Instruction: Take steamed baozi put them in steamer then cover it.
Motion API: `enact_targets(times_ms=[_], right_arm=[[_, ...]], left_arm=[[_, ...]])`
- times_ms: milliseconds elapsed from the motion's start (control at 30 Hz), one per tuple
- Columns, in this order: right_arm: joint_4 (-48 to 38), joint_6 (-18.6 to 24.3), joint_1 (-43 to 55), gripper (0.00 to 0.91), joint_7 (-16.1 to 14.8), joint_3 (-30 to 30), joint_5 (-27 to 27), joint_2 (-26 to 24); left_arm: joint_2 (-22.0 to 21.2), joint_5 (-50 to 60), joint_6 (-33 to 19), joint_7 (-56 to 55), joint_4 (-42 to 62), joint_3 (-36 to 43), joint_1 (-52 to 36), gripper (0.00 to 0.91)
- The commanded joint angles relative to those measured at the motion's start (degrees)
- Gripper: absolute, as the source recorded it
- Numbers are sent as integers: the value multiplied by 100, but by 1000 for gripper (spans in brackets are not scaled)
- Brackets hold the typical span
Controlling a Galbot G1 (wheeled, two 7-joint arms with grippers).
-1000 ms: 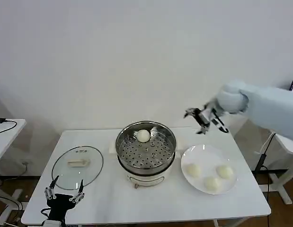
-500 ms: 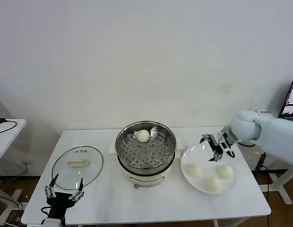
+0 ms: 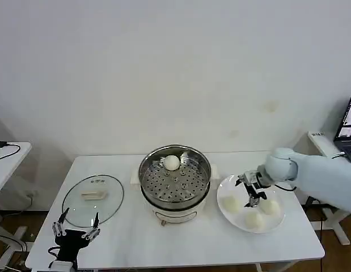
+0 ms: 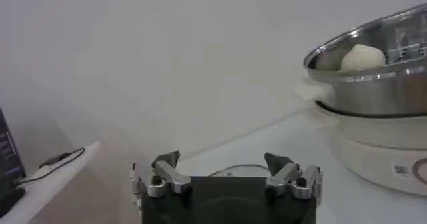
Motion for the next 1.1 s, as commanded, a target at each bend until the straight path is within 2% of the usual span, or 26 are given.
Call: enact_targets(times_ms=[33, 567, 867, 1100], right_arm=[[-287, -108, -431, 907, 18, 165, -79, 261], [-811, -80, -656, 907, 64, 322, -346, 689], [-918, -69, -712, 907, 19, 351, -514, 738], [-947, -25, -797, 846, 30, 410, -456, 769]], left_arm=[[5, -1, 2, 2, 10, -3, -2, 907], [-11, 0, 3, 12, 59, 8, -32, 907], [-29, -2, 4, 8, 62, 5, -33, 907], [-28, -5, 15, 10, 19, -1, -32, 907]])
